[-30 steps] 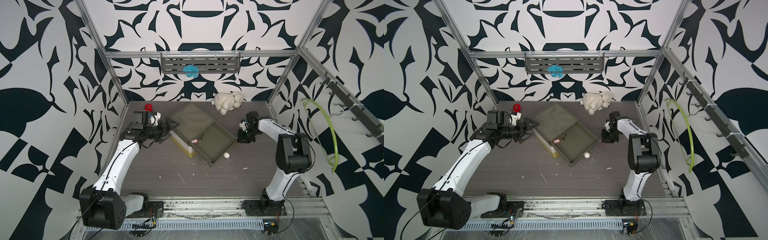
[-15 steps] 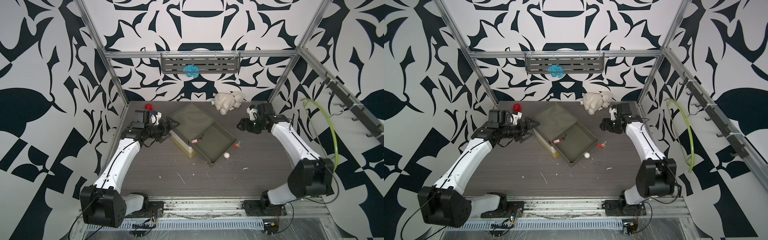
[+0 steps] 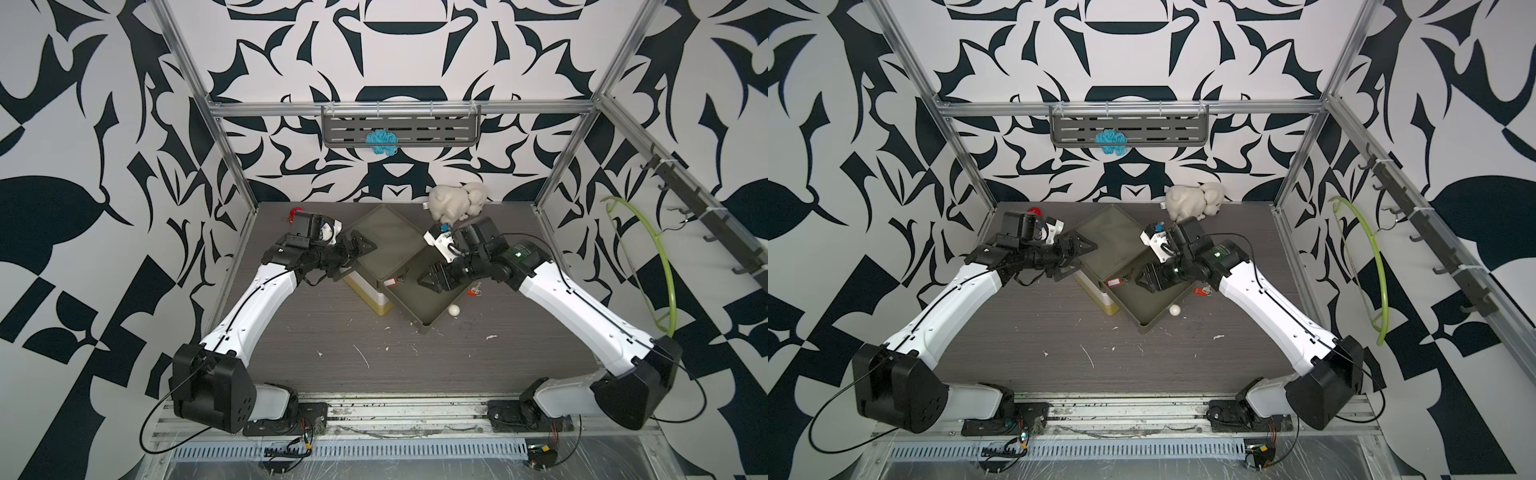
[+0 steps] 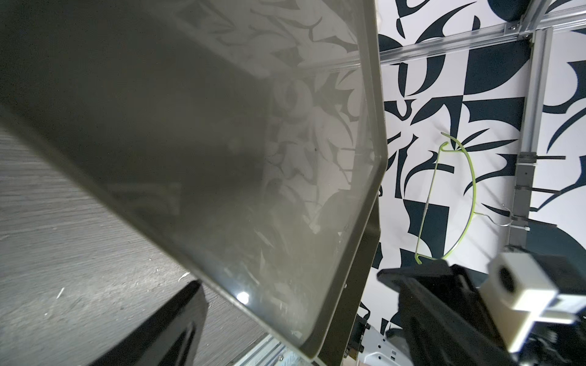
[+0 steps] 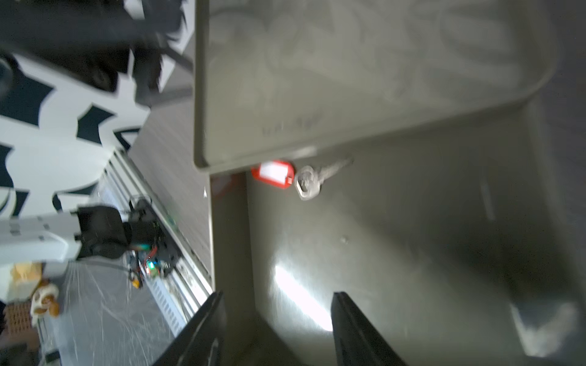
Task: Take the keys out of the drawer
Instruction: Pick up the key from the drawer.
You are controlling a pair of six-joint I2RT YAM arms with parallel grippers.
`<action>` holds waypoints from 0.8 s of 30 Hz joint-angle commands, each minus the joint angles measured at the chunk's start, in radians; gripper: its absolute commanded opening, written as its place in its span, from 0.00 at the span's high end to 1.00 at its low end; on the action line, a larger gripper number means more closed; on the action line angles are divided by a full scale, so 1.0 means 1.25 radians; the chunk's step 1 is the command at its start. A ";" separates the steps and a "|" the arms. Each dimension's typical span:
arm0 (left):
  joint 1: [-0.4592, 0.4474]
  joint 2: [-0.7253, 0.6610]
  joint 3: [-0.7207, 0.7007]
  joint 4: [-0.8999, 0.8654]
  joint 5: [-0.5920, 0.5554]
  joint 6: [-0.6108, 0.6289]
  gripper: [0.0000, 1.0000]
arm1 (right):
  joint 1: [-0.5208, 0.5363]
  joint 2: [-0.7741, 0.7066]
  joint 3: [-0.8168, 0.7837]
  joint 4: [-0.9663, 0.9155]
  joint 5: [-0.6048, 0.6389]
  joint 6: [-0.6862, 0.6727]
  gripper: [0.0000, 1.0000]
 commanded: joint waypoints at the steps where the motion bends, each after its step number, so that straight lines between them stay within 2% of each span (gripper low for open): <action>1: -0.008 -0.010 0.007 0.037 0.004 0.004 0.01 | 0.002 -0.034 -0.033 0.084 -0.040 -0.118 0.42; 8: -0.008 -0.025 -0.006 0.039 0.004 0.004 0.01 | 0.003 0.075 0.009 0.111 -0.056 -0.312 0.40; 11: -0.008 -0.028 -0.005 0.037 0.004 0.006 0.01 | 0.007 0.077 -0.019 0.166 -0.075 -0.388 0.40; 24: -0.007 -0.021 -0.010 0.021 0.020 0.023 0.01 | 0.021 0.123 -0.065 0.278 -0.092 -0.502 0.41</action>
